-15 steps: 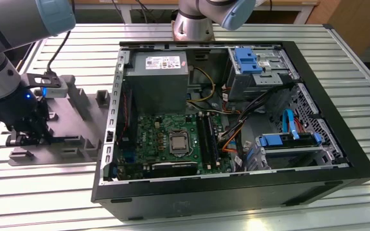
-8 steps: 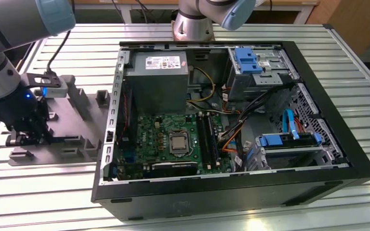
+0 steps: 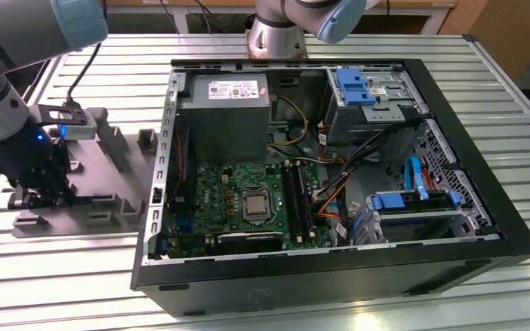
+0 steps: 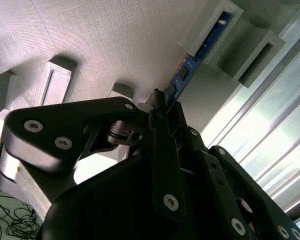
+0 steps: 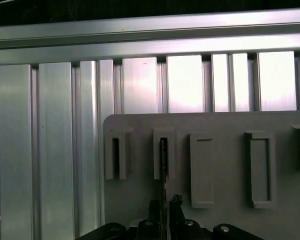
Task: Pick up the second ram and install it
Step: 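Pick up the second ram and move it above second insertion slot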
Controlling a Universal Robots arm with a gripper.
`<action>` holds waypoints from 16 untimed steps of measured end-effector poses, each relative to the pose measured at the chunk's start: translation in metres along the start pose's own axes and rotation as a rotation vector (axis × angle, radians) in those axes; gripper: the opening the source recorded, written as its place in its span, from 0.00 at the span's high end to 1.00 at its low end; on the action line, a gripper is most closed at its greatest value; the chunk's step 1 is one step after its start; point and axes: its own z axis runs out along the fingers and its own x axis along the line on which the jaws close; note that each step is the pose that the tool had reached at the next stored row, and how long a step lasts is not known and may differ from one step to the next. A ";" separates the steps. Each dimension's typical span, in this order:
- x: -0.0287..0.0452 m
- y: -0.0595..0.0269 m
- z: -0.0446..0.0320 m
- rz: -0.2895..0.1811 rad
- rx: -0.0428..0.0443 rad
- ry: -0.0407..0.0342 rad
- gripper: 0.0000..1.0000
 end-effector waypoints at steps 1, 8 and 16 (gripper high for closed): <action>0.0000 0.0000 0.0001 0.000 0.0002 -0.0002 0.78; 0.0009 0.0000 0.0014 0.000 -0.0001 -0.0007 0.78; 0.0016 0.0000 0.0020 0.000 -0.0001 -0.0013 0.78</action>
